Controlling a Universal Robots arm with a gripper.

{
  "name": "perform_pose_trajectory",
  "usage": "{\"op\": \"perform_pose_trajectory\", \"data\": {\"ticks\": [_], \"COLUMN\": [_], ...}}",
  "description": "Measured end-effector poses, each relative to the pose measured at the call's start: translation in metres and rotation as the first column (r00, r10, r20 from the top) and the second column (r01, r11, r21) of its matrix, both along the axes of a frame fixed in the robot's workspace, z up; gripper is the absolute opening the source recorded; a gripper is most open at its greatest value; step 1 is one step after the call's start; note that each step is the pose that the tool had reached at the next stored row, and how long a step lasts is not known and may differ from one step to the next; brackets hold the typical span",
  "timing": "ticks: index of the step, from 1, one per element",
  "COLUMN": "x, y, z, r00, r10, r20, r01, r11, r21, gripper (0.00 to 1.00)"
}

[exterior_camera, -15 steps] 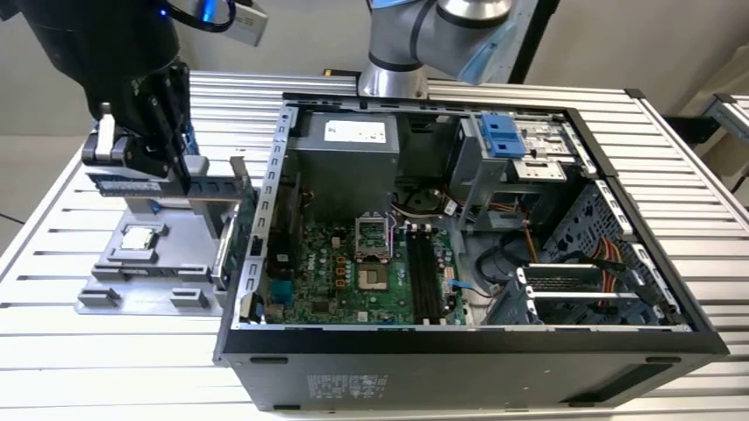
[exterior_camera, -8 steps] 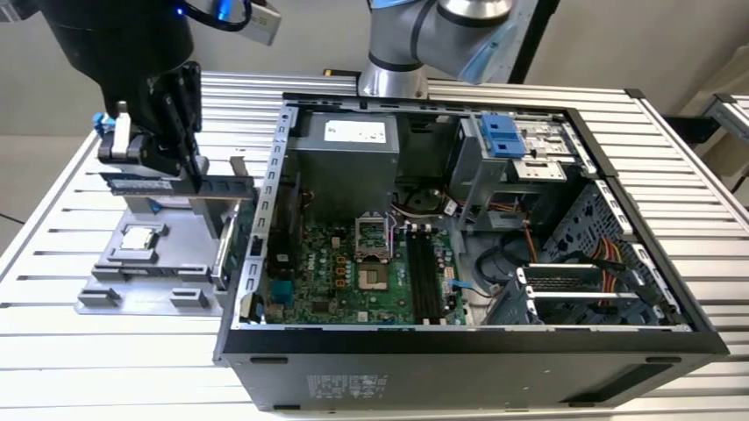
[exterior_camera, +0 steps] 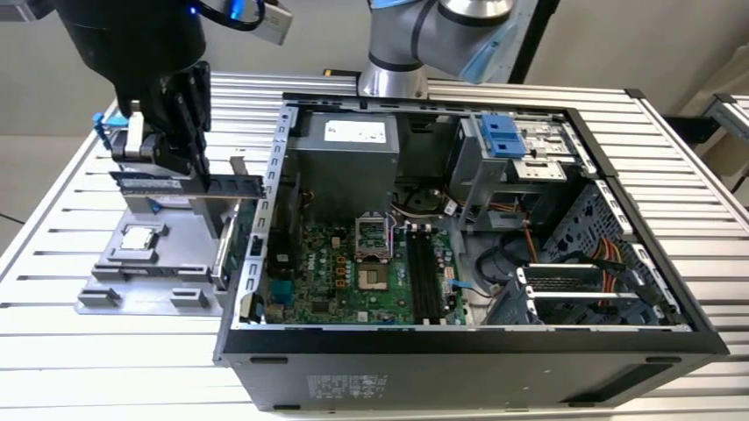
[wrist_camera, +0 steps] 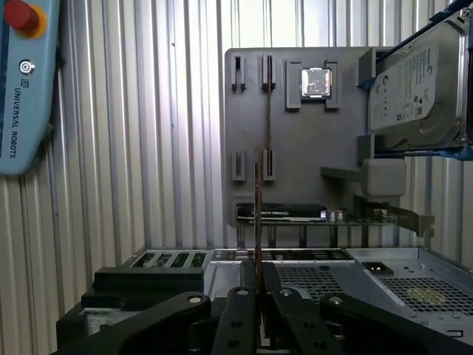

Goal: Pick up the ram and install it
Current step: 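Pick up the ram and move it above insertion slot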

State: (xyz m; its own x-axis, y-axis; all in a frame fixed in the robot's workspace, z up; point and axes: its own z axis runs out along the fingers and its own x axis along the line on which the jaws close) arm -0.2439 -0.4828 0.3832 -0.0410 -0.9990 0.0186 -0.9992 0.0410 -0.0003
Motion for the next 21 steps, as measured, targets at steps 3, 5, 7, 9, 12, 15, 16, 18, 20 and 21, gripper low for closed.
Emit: {"op": "perform_pose_trajectory", "data": {"ticks": [3,5,7,9,12,15,16,18,20,21], "x": [0.0028,0.0049,0.0069,0.0090,0.0121,0.0150,0.0161,0.0183,0.0206,0.0217], "y": [0.0004,0.0007,0.0010,0.0013,0.0016,0.0019,0.0019,0.0021,0.0023,0.0024], "z": [0.0001,0.0000,0.0000,0.0000,0.0000,0.0000,0.0000,0.0000,0.0000,0.0000], "r00": [1.0000,1.0000,1.0000,1.0000,1.0000,1.0000,1.0000,1.0000,1.0000,1.0000], "r10": [0.000,0.000,0.000,0.000,0.000,0.000,0.000,0.000,0.000,0.000], "r20": [-0.0001,0.0000,0.0000,0.0001,0.0000,-0.0001,0.0001,0.0001,0.0000,-0.0001], "r01": [0.000,0.000,0.000,0.000,0.000,0.000,0.000,0.000,0.000,0.000], "r11": [1.0000,1.0000,1.0000,1.0000,1.0000,1.0000,1.0000,1.0000,1.0000,1.0000], "r21": [-0.0002,-0.0001,-0.0002,-0.0001,-0.0002,-0.0002,-0.0001,-0.0001,-0.0001,-0.0002], "gripper": [0.00,0.00,0.00,0.00,0.00,0.00,0.00,0.00,0.00,0.00]}}
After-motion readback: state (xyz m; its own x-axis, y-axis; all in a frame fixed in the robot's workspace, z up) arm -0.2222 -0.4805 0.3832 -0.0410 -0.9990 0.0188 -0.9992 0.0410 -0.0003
